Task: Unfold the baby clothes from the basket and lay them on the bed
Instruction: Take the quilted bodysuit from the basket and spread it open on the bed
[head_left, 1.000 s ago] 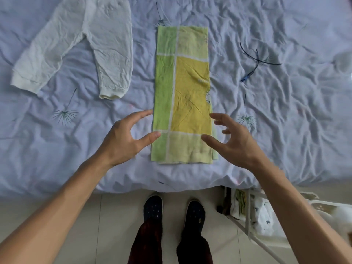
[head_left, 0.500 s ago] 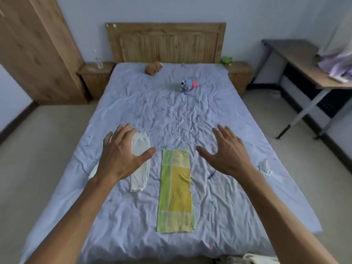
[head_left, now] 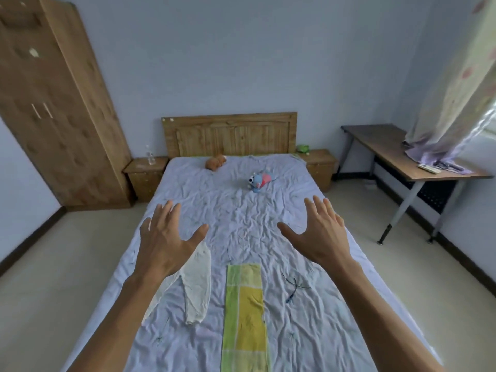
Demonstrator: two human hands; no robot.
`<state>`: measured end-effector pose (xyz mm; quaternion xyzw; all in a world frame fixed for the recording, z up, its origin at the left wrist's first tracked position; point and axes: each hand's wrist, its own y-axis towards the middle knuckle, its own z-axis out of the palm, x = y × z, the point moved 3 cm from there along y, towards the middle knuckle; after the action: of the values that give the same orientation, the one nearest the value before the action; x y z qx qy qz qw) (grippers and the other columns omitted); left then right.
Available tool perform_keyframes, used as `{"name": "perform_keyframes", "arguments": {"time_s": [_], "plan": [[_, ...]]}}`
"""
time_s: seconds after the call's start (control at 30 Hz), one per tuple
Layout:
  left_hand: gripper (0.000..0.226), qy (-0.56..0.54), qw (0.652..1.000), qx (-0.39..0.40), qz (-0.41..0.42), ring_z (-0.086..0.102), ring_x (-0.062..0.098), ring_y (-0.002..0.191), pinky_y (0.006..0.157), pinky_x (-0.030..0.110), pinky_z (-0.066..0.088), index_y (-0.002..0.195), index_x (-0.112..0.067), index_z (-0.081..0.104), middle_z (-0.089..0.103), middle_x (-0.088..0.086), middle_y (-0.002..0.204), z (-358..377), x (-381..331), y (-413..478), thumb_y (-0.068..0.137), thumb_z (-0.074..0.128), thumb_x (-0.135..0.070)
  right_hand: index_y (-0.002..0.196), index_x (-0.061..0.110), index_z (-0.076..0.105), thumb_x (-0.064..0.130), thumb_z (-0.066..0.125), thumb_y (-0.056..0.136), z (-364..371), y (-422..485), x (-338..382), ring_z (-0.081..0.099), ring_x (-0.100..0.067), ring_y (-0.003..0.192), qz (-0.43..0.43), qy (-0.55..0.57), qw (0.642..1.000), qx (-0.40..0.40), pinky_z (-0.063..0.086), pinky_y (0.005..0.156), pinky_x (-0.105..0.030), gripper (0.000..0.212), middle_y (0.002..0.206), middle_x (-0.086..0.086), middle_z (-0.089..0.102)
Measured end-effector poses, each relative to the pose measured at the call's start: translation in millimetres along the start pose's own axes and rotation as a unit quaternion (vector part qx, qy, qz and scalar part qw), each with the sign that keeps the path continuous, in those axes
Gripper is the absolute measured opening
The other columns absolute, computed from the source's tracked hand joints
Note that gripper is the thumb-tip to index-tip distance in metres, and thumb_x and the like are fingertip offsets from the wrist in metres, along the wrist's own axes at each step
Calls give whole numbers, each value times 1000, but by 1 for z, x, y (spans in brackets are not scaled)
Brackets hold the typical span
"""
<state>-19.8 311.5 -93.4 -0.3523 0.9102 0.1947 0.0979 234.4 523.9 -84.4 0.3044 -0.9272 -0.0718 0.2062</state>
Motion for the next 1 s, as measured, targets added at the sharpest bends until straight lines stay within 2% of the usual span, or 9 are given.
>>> {"name": "perform_keyframes", "arguments": {"time_s": [0.33, 0.57, 0.77, 1.0], "plan": [[121, -21, 996, 25, 79, 3, 19, 160, 128, 48, 10, 162, -19, 25, 12, 1, 173, -30, -7, -56, 70, 7, -96, 159, 18, 23, 85, 39, 83, -45, -95, 23, 7, -25, 158, 44, -22, 998, -49, 18, 124, -44, 103, 170, -5, 17], [120, -40, 988, 38, 146, 6, 20, 160, 127, 48, 11, 161, -18, 28, 15, 3, 172, -55, -19, -108, 69, 9, -93, 158, 16, 25, 82, 43, 85, -74, -188, 30, 10, -24, 157, 99, -23, 992, -80, 19, 123, -44, 100, 169, -5, 21], [117, -78, 972, 55, 214, 12, 22, 159, 126, 49, 15, 158, -16, 34, 21, 4, 171, -52, -68, -169, 72, 13, -92, 158, 16, 24, 82, 42, 85, -98, -280, 0, 12, -24, 157, 167, -37, 981, -95, 21, 123, -44, 100, 168, -4, 22], [111, -119, 950, 77, 279, 13, 21, 159, 126, 47, 14, 157, -17, 35, 24, 4, 170, -39, -161, -242, 75, 16, -89, 157, 16, 25, 84, 38, 84, -131, -365, -69, 18, -25, 156, 233, -55, 964, -115, 24, 122, -46, 101, 167, -6, 26]]}}
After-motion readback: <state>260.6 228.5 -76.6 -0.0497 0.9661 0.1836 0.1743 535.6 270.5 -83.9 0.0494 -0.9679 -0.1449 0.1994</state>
